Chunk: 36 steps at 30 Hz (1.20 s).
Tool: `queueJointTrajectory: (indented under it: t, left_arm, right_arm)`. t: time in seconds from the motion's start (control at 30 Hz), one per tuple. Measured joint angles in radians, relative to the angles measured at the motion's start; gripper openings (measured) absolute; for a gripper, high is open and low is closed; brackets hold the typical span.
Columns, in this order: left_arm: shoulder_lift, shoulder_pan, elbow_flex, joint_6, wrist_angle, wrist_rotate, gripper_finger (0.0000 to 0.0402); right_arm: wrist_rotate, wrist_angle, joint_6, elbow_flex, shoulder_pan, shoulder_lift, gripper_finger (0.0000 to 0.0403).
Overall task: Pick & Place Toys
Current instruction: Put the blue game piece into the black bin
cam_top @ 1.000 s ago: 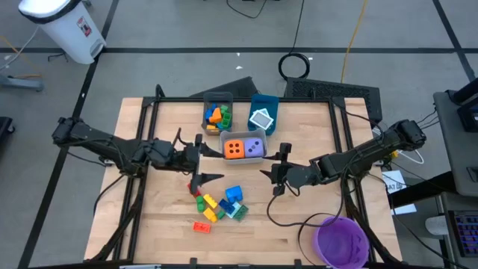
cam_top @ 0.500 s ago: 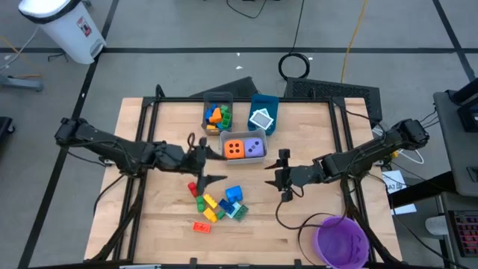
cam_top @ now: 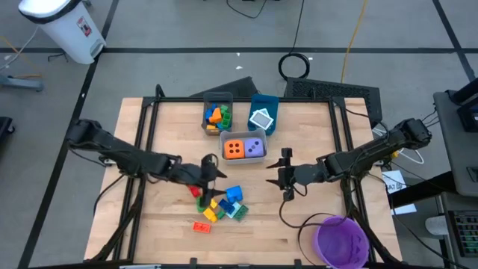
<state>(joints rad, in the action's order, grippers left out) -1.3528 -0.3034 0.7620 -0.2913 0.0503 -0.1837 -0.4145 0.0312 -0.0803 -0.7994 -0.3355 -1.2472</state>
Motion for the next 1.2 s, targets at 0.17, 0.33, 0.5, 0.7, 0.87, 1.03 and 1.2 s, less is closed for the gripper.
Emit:
queueJointTrajectory:
  t: [0.17, 0.33, 0.5, 0.7, 0.87, 1.03, 1.2]
  left_arm:
    - [-0.135, 0.026, 0.000, 0.000, 0.069, -0.012, 0.0294]
    - [-0.264, 0.052, 0.000, 0.031, 0.137, -0.006, 0.0294]
    - [-0.360, 0.056, 0.000, 0.007, 0.192, 0.047, 0.0294]
    - [-0.418, 0.051, 0.000, -0.026, 0.252, 0.085, 0.0294]
    - [-0.448, 0.053, 0.004, -0.076, 0.202, 0.083, 0.0294]
    - [-0.454, 0.075, 0.005, -0.092, 0.184, 0.083, 0.0288]
    - [-0.428, 0.074, 0.002, -0.043, 0.187, 0.082, 0.0221]
  right_arm:
    - [0.000, -0.005, -0.008, 0.000, 0.000, 0.000, 0.0187]
    - [0.000, -0.005, -0.010, 0.000, 0.000, 0.000, 0.0187]
    - [0.001, -0.004, -0.010, 0.000, 0.000, 0.000, 0.0187]
    - [0.001, -0.005, -0.010, 0.000, 0.000, 0.000, 0.0187]
    - [0.001, -0.005, -0.007, 0.000, 0.000, 0.000, 0.0187]
    - [0.001, -0.005, -0.007, 0.000, 0.000, 0.000, 0.0187]
    - [0.001, -0.005, -0.008, -0.001, 0.000, 0.000, 0.0187]
